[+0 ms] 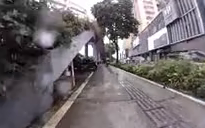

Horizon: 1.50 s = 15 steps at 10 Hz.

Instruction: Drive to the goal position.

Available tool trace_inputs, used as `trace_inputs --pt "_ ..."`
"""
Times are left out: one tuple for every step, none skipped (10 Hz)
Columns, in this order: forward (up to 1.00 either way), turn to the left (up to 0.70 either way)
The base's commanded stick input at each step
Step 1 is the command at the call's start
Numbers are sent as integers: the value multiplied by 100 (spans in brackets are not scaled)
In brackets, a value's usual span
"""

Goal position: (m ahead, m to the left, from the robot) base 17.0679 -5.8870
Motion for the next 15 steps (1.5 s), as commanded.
trace_inputs --pt "70 0" --pt "70 0" --pt "70 0" --pt "70 0" --pt "70 0" --pt "70 0" --pt "70 0" --pt "70 0" --pt "70 0" --pt "70 0" --pt "70 0" --pt "70 0" --pt "70 0" --pt "70 0" --pt "70 0"
